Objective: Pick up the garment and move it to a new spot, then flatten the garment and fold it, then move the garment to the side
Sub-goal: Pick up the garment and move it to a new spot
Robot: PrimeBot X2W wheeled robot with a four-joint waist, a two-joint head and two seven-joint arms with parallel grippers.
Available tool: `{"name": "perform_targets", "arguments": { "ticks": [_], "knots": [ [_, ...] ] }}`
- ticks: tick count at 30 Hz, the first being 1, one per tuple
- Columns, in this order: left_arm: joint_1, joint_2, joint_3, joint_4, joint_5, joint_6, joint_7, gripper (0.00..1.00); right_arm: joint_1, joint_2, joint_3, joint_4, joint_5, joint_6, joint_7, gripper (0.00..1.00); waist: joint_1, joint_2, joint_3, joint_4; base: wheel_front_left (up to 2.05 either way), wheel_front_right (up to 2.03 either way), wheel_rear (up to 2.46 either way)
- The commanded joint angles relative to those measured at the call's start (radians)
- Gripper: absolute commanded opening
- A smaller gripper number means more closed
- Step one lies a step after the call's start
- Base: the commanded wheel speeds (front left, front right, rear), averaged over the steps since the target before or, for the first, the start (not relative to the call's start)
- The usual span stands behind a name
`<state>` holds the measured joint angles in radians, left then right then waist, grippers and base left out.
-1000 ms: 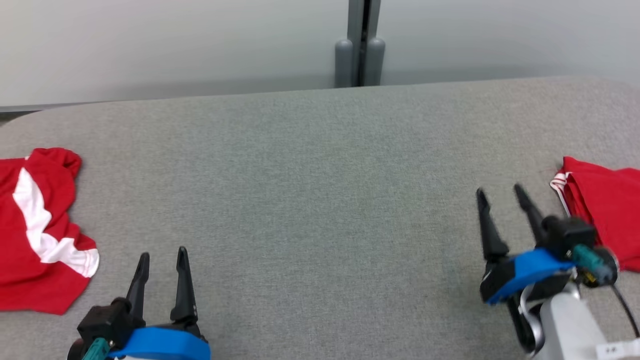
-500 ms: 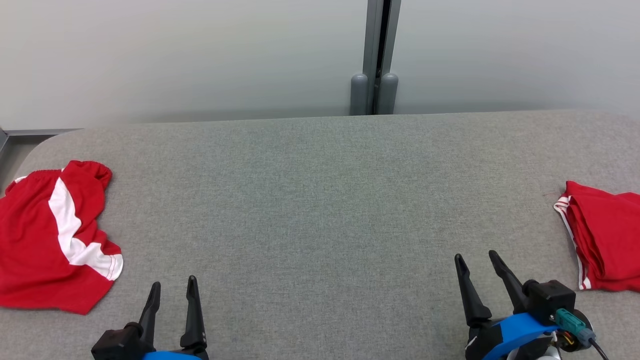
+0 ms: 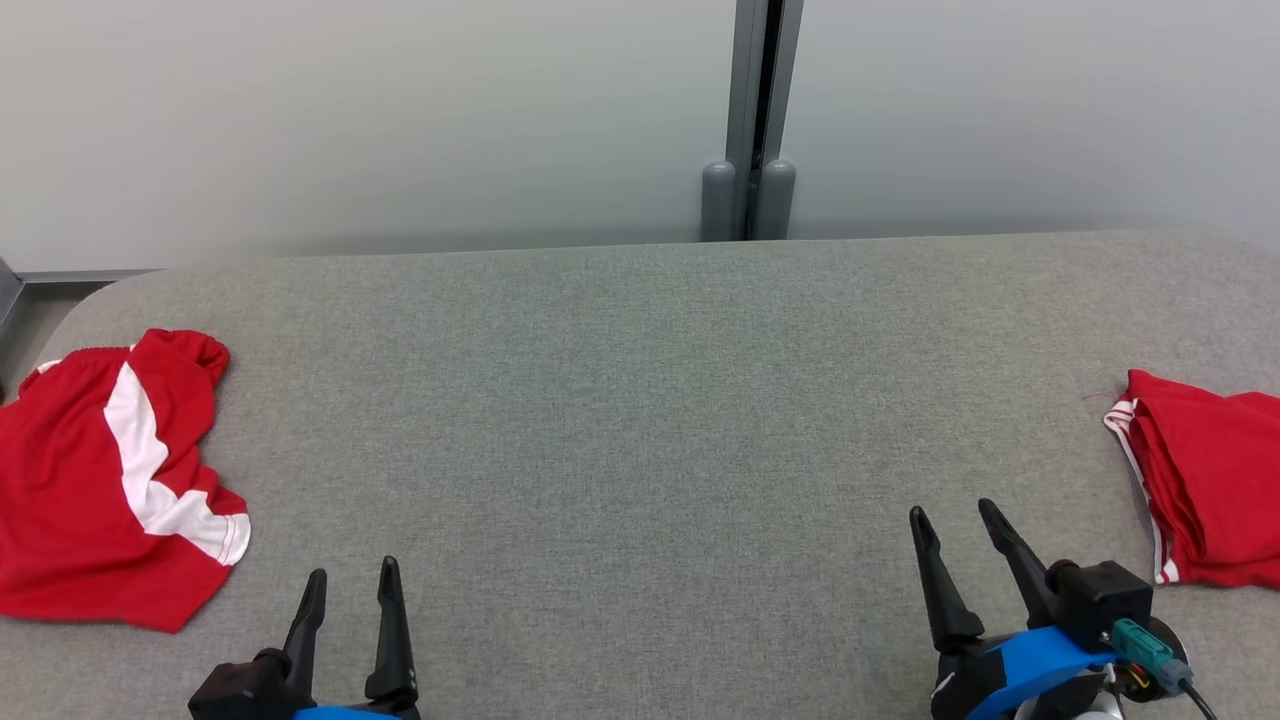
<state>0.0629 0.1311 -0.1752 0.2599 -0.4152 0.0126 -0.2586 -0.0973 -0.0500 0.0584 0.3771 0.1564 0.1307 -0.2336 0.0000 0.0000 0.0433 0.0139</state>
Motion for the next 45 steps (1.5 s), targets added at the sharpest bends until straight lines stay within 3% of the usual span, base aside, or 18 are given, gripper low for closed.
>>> {"name": "perform_targets", "arguments": {
  "ticks": [1, 24, 39, 45],
  "knots": [
    [0.004, 0.006, -0.002, -0.004, 0.0, 0.006, -0.004, 1.0, 0.015, -0.001, -0.001, -0.006, -0.007, 0.0, -0.003, 1.0, 0.0, 0.0, -0.001, 0.0, 0.0, 0.0, 0.0],
    [-0.005, 0.015, -0.018, -0.017, -0.005, 0.013, 0.0, 1.0, 0.028, -0.001, -0.004, -0.031, -0.009, 0.0, 0.002, 1.0, 0.0, 0.0, -0.003, 0.039, 0.0, 0.0, 0.0],
    [0.004, 0.034, -0.023, -0.036, -0.002, 0.027, 0.008, 1.0, 0.046, -0.001, 0.02, -0.038, 0.005, 0.0, 0.005, 1.0, 0.0, 0.0, -0.008, 0.336, 0.0, 0.0, 0.0],
    [0.024, 0.045, -0.023, -0.051, -0.005, 0.032, 0.017, 1.0, 0.049, -0.002, 0.047, -0.024, 0.022, 0.0, 0.001, 1.0, 0.0, 0.0, -0.032, 0.423, 0.0, 0.0, 0.0]
  ]
}}
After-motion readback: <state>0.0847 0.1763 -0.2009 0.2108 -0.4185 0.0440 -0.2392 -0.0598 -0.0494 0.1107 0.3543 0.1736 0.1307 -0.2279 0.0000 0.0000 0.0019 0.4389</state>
